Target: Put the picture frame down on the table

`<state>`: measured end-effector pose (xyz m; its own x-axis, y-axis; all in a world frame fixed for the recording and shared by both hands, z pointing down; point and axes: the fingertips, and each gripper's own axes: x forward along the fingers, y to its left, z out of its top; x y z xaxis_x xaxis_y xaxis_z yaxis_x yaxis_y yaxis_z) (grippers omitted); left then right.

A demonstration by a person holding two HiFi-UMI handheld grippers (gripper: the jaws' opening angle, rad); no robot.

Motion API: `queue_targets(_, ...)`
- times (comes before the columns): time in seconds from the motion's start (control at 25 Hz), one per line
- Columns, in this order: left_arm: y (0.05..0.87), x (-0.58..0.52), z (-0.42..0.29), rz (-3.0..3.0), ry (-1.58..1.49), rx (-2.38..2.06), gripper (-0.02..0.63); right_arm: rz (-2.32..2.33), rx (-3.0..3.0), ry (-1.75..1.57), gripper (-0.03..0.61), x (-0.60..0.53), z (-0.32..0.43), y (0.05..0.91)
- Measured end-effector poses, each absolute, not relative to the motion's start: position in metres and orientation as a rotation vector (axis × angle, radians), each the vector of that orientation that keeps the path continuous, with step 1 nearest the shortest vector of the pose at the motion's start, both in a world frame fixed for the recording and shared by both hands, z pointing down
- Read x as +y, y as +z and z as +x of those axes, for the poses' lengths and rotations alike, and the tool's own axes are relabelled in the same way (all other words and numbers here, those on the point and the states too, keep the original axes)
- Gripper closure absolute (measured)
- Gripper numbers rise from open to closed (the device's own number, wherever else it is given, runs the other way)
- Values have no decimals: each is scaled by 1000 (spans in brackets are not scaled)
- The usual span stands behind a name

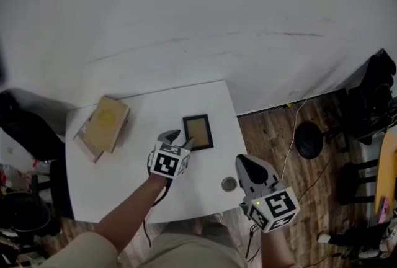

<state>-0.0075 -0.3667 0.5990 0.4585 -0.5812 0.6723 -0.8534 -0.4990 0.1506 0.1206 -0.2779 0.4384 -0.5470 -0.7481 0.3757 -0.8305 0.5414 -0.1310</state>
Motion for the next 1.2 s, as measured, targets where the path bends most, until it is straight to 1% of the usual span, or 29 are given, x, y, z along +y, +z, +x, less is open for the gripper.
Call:
queue_targets(0.12,566,-354,-9,2303,719,-1194,425,1338,-2544,356,555,-275,121,409)
queue_targets(0.2,543,-348,-9,2343,676,-1198,460,1353,-2569,310,555,-274,122,390)
queue_targets(0.32,505,-338,-13,2401,611,-1211,476,1369,-2613,237,555,-267,121,361)
queue_targets(0.64,395,-312,-15,2614,436,-1272,545,1398,-2729,25,555,-245,117,283)
queue_targets(0.96,299,-274,-17,2784,206,-1304,577,1421,-2863,-168,555,-211,112,211)
queue_targets(1.2,255,-244,-27,2867,112,-1347,583,1408,-2920,-232,555,-189,112,185)
